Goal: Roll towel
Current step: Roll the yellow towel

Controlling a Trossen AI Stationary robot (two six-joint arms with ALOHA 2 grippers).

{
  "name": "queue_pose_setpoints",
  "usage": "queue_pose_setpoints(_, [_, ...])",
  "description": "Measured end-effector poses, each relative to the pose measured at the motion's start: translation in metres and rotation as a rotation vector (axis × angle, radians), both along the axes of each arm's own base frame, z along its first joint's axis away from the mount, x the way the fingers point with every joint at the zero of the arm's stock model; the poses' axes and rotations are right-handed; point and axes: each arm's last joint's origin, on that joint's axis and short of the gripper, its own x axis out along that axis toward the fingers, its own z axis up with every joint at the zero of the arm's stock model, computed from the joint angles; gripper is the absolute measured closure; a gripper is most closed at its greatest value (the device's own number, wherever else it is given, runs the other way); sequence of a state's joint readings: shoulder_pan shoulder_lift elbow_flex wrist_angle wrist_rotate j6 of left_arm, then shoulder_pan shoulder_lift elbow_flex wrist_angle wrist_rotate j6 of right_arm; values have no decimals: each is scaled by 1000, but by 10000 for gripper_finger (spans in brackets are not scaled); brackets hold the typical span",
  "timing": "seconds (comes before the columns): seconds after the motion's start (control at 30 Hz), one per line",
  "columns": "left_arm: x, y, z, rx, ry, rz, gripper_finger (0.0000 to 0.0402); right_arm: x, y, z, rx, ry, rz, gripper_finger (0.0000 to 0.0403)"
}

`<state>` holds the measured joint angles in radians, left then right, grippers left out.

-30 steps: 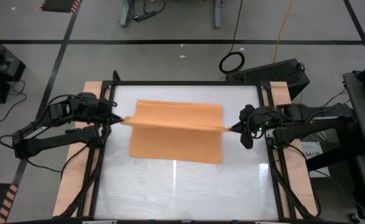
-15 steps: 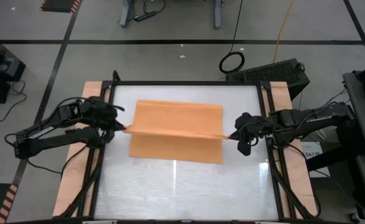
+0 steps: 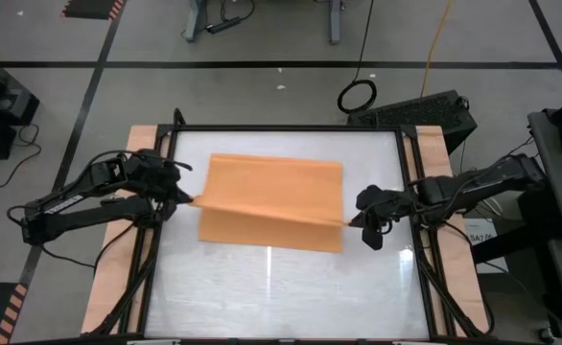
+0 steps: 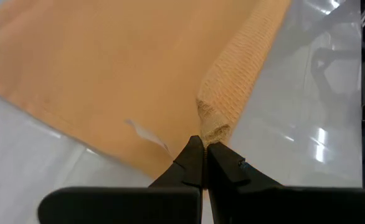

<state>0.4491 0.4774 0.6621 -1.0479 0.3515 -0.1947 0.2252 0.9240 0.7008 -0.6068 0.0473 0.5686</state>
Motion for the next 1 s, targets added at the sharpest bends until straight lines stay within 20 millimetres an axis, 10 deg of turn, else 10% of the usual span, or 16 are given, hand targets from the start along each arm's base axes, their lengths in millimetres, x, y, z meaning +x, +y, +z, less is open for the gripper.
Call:
queue_pose_setpoints(0.63, [-3,-1,-2,-2,39,14,389,31,15,-35,8,144,64,399])
queue_pose_setpoints(1.0, [-3,1,-3,55,60,39,339,35,16,-39,8,146,67,289])
